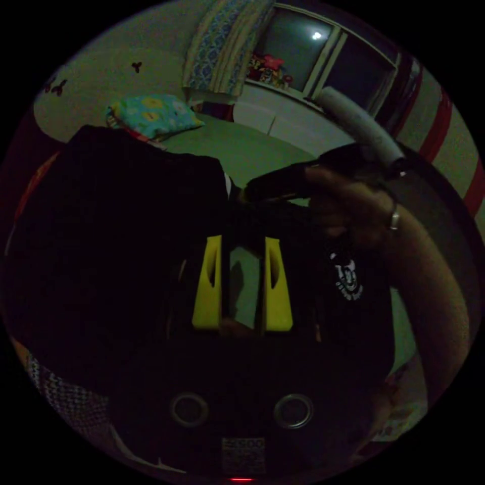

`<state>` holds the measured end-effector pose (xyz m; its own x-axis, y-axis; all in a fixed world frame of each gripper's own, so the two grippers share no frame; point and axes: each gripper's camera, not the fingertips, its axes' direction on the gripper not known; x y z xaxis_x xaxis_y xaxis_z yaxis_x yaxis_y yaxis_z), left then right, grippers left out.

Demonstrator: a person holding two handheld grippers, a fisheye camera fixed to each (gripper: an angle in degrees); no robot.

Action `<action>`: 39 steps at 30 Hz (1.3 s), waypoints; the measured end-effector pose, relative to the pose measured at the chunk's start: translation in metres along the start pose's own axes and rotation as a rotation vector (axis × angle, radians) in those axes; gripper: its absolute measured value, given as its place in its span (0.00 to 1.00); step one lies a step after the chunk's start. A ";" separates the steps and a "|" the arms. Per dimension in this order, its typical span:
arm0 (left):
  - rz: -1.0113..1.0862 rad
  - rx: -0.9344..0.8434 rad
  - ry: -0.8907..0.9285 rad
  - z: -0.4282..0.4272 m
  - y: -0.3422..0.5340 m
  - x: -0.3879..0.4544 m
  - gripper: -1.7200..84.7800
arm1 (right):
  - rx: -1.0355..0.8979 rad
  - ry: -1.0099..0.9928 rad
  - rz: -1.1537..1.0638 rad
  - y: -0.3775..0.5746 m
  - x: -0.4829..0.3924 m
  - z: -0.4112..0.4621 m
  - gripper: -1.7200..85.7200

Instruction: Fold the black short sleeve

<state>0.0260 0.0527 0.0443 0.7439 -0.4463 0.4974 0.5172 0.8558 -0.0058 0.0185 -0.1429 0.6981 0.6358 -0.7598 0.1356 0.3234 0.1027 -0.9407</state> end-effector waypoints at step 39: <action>0.098 -0.084 -0.032 0.088 -0.005 0.064 0.15 | 0.174 -0.327 0.599 0.091 0.359 0.008 0.05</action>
<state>0.0338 0.0434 0.1525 0.7795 -0.3517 0.5183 0.4773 0.8694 -0.1280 0.2818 -0.4015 0.6635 0.9089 -0.3108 -0.2781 -0.0587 0.5648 -0.8231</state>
